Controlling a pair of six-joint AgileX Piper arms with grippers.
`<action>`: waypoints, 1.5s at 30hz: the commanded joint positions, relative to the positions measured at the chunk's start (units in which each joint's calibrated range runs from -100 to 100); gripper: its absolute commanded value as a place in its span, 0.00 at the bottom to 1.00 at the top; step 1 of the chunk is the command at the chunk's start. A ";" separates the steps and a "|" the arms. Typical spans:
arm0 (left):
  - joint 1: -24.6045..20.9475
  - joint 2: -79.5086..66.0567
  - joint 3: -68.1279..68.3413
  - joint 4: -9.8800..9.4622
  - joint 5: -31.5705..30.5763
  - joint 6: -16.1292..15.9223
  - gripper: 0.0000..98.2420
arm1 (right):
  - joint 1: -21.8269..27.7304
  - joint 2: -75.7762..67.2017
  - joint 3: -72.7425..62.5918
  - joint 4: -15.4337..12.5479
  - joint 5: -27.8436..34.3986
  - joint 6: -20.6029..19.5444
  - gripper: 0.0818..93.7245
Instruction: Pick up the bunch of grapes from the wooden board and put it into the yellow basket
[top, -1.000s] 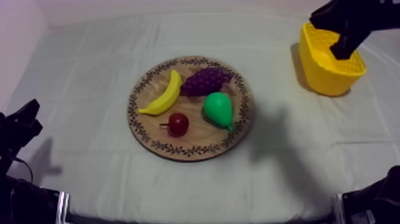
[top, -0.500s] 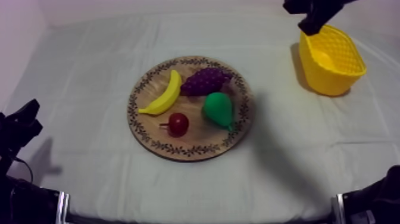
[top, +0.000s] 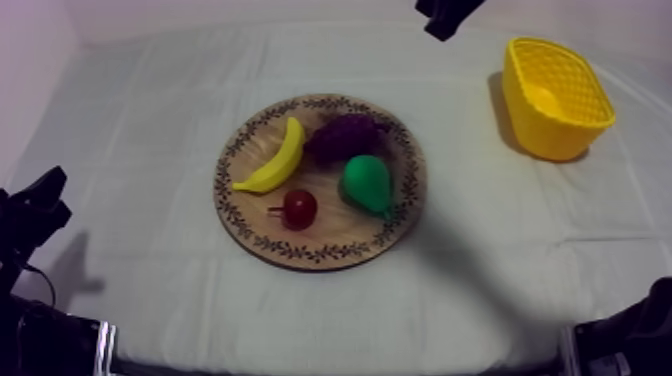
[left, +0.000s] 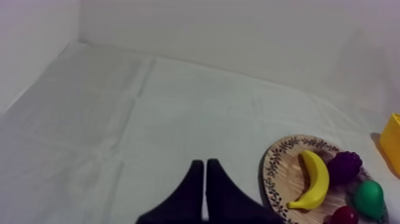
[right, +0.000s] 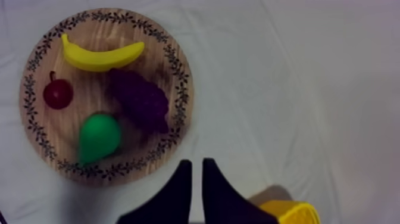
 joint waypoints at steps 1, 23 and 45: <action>0.00 0.00 -0.02 -0.02 -0.01 0.01 0.00 | 0.06 3.13 -2.82 -0.21 0.66 0.56 0.07; 0.00 0.00 -0.02 -0.02 -0.01 0.01 0.00 | -0.87 21.51 -19.75 -1.20 11.38 7.66 0.14; 0.00 0.00 -0.02 -0.02 -0.01 0.01 0.00 | -0.64 28.57 -27.46 -3.94 17.48 11.56 0.63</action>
